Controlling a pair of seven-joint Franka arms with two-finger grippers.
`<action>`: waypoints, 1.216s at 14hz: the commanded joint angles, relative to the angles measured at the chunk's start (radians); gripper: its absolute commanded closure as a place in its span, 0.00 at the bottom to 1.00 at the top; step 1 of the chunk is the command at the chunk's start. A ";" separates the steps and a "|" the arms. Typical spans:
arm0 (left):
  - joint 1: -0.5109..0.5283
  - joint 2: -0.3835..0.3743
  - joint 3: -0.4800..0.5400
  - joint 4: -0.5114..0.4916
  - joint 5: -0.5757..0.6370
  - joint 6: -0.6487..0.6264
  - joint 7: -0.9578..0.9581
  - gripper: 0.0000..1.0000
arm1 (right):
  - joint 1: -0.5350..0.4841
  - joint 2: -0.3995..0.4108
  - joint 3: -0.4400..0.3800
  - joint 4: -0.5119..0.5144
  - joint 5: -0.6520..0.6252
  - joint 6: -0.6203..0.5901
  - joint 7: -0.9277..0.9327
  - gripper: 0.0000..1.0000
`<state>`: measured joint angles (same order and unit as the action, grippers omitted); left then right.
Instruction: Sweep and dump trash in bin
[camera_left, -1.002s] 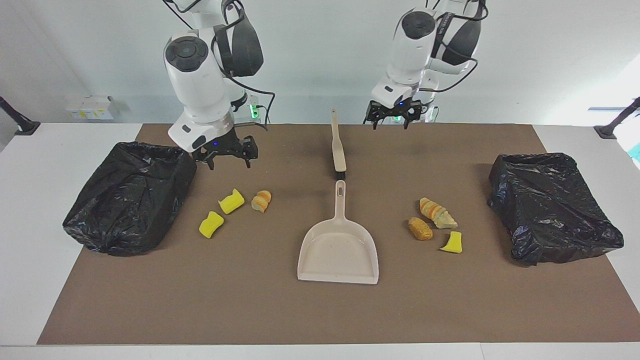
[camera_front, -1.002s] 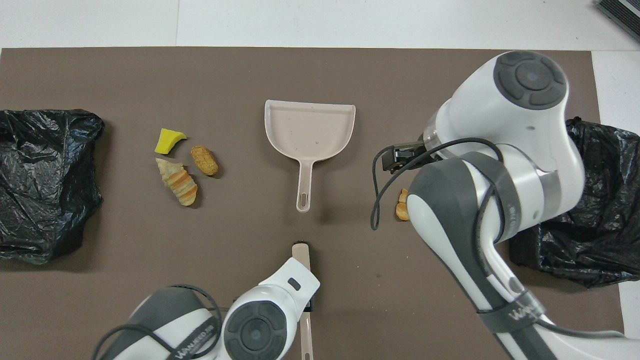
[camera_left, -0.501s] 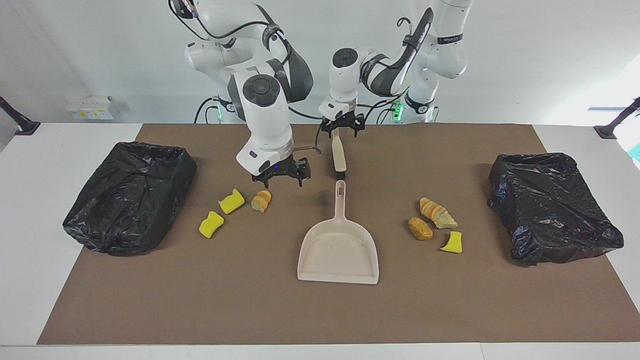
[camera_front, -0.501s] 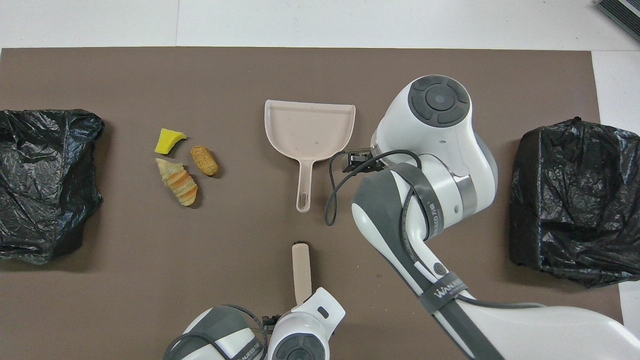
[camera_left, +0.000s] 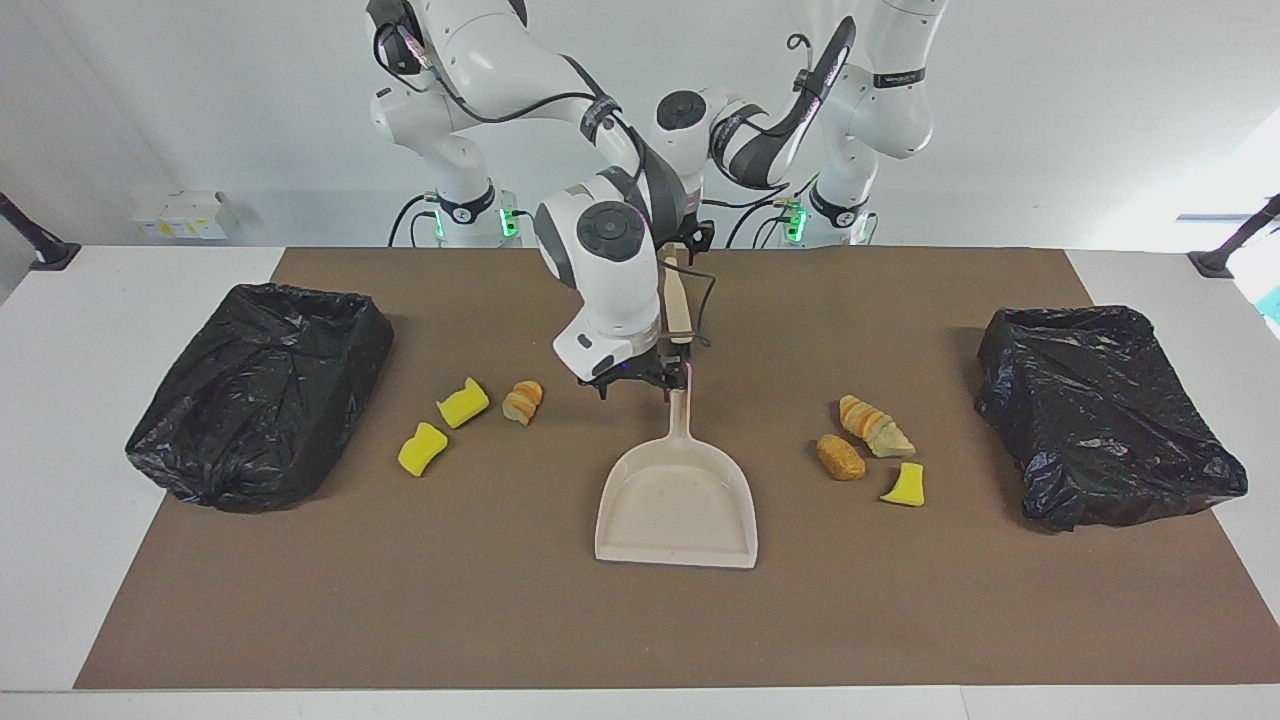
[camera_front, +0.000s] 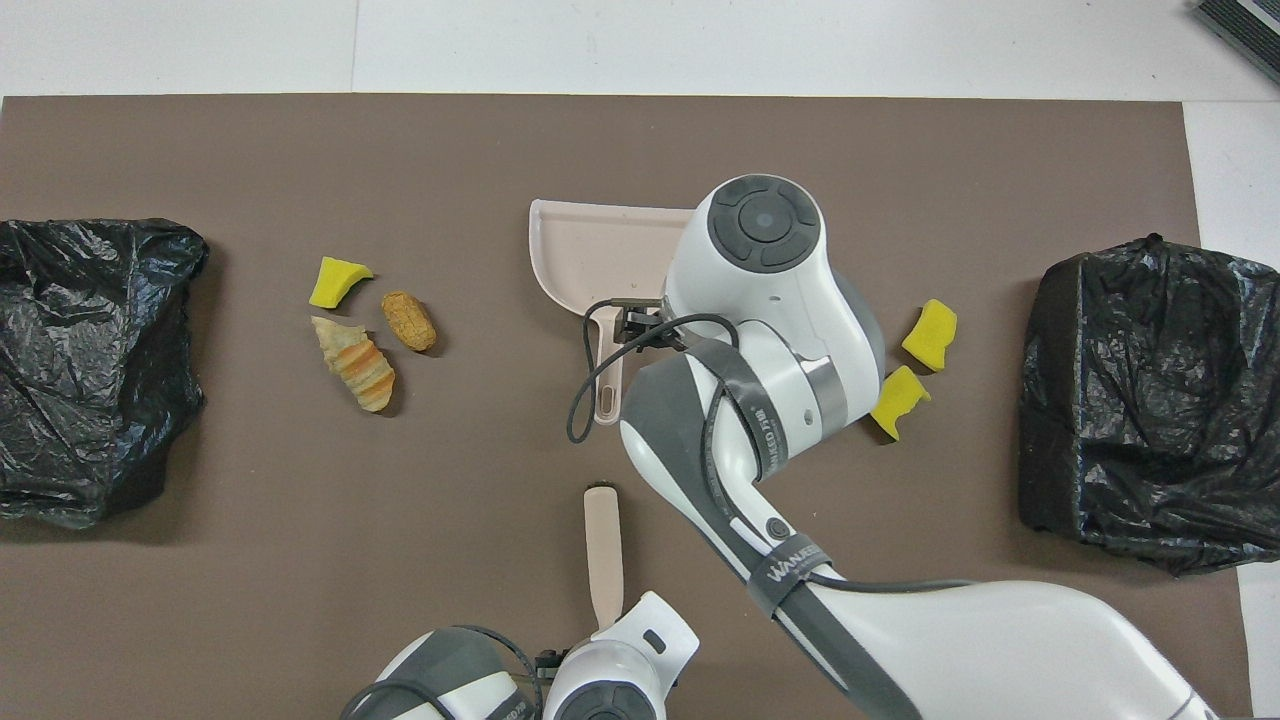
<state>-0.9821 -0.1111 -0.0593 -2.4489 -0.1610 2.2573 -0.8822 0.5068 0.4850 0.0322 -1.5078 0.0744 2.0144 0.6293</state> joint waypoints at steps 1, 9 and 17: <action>-0.023 -0.036 0.019 -0.030 -0.043 -0.036 0.014 1.00 | 0.019 0.052 -0.003 0.043 0.022 0.039 0.032 0.01; -0.009 -0.134 0.027 -0.010 -0.043 -0.310 0.144 1.00 | 0.061 0.061 -0.003 0.029 0.035 0.067 0.058 0.23; 0.250 -0.394 0.033 0.031 -0.034 -0.665 0.319 1.00 | 0.075 0.046 -0.003 -0.037 0.033 0.113 0.076 0.44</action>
<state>-0.8251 -0.4341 -0.0214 -2.4267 -0.1849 1.6798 -0.6161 0.5782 0.5475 0.0314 -1.5017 0.0926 2.0915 0.6808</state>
